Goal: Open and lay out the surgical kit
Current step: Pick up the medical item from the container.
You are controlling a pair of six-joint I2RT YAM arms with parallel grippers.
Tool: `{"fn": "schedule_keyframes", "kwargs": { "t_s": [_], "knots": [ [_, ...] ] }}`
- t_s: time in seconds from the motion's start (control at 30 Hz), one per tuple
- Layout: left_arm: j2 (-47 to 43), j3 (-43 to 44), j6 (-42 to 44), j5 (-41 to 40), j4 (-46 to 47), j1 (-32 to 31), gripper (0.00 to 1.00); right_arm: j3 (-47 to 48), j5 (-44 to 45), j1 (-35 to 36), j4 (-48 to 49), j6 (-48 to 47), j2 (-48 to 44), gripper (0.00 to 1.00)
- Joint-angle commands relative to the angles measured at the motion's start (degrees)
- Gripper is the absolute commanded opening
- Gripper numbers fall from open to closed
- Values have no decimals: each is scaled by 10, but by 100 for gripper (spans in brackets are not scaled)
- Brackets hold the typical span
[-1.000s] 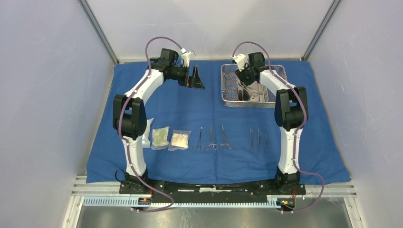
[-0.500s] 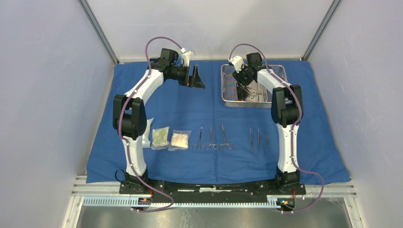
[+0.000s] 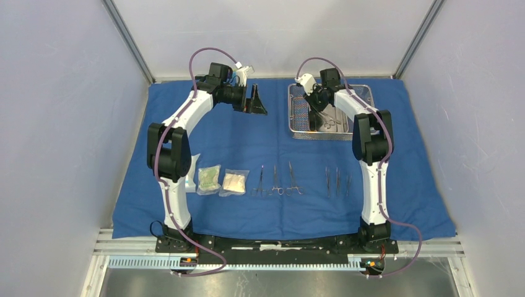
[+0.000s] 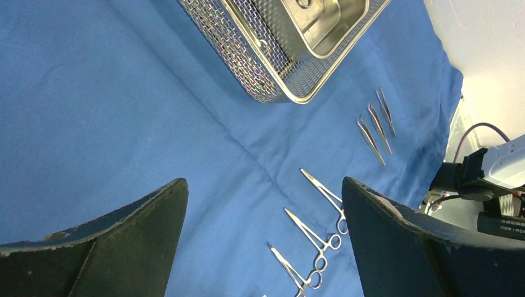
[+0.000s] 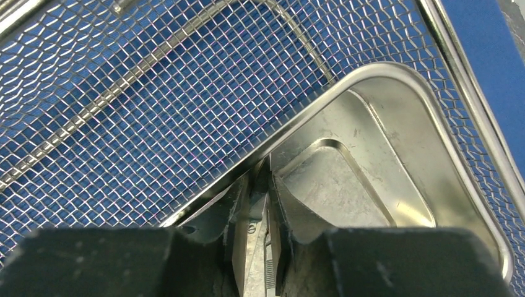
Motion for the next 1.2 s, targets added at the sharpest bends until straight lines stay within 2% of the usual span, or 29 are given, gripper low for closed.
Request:
{"fn": "schedule_keyframes", "kwargs": {
  "t_s": [0.0, 0.37, 0.63, 1.17],
  "knots": [
    [-18, 5, -13, 17, 17, 0, 100, 8, 19, -11, -23, -4, 18, 21],
    [-21, 3, -11, 22, 16, 1, 100, 8, 12, -15, 6, 21, -17, 0],
    [-23, 2, -10, 25, 17, 2, 100, 7, 21, -22, 27, 40, -40, 0],
    [-2, 16, -17, 9, 34, 2, 100, -12, -36, -25, 42, 77, -90, 0]
  ]
}}
